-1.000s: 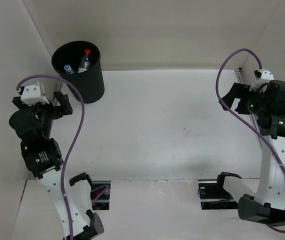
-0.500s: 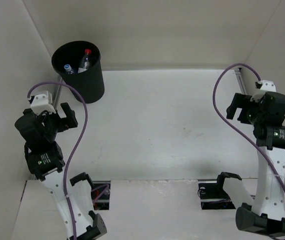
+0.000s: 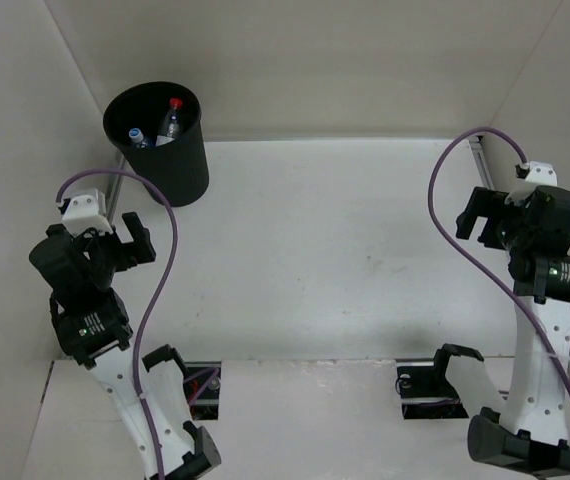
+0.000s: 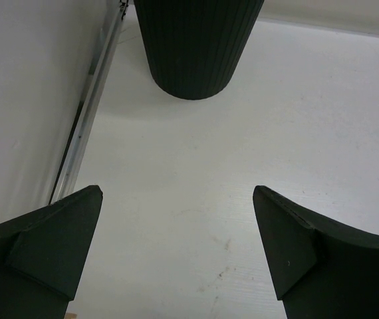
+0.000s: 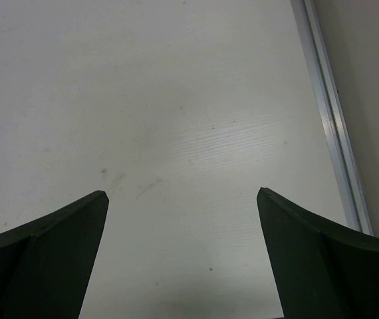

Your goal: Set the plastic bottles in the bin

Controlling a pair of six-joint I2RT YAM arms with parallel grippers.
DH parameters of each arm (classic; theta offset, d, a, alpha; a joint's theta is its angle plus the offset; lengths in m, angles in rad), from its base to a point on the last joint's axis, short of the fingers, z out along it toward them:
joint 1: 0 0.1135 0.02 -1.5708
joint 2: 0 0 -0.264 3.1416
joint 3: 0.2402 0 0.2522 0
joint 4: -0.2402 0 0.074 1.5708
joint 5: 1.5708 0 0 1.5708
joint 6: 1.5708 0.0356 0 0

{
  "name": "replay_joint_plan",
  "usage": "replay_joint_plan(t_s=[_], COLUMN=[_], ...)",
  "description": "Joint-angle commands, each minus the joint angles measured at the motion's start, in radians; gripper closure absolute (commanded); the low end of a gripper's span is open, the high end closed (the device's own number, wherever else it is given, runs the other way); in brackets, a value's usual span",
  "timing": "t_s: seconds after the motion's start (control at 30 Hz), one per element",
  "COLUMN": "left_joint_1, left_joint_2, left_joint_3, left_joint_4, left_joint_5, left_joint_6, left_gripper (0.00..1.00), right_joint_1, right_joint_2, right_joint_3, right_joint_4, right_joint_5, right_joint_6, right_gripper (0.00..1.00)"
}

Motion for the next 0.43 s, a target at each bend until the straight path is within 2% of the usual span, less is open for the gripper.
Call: replay_joint_plan(t_s=[0.0,0.33,0.4], left_joint_1=[0.01,0.018,0.02], left_joint_2=[-0.018,-0.036,-0.041], left_joint_3=[0.0,-0.012,-0.014], left_joint_4=[0.009,0.001,-0.003], left_joint_5=[0.028,0.039,0.042], left_joint_6=[0.017,0.017,0.017], left_gripper=[0.0,0.0,0.0], right_joint_1=[-0.013,-0.064,-0.067], right_joint_2=[-0.008,0.006,-0.009], right_joint_3=[0.025,0.045,0.038], right_joint_4=[0.063,0.029,0.036], right_joint_5=[-0.019,-0.13,-0.107], right_joint_6=[-0.005,0.005,0.011], right_gripper=[0.0,0.0,0.0])
